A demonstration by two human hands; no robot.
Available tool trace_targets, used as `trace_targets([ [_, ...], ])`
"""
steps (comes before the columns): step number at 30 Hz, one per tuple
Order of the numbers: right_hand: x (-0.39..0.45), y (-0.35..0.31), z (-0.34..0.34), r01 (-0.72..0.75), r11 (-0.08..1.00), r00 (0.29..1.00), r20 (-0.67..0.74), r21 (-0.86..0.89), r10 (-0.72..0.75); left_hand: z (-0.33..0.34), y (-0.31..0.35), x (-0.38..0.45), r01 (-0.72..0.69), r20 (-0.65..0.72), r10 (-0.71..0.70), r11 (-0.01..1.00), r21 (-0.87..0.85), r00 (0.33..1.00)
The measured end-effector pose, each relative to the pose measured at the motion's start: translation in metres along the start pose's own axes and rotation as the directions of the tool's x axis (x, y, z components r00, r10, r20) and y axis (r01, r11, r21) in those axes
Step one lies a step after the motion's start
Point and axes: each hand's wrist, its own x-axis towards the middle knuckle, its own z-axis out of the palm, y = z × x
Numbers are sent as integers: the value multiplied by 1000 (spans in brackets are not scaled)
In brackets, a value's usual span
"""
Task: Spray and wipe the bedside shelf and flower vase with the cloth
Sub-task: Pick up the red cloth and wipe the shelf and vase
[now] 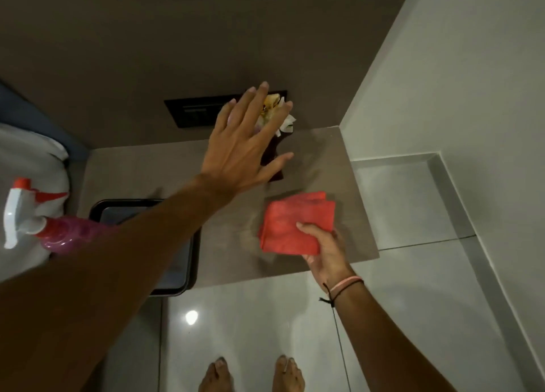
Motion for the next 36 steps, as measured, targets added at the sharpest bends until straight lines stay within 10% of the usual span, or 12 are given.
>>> trace_targets([
  [20, -11, 14, 15, -170, 979, 977, 146, 110, 154, 22, -27, 4, -100, 275, 82, 993, 55, 958],
  [36, -43, 30, 18, 28, 973, 986, -166, 229, 10, -8, -23, -1, -55, 384, 57, 998, -16, 921],
])
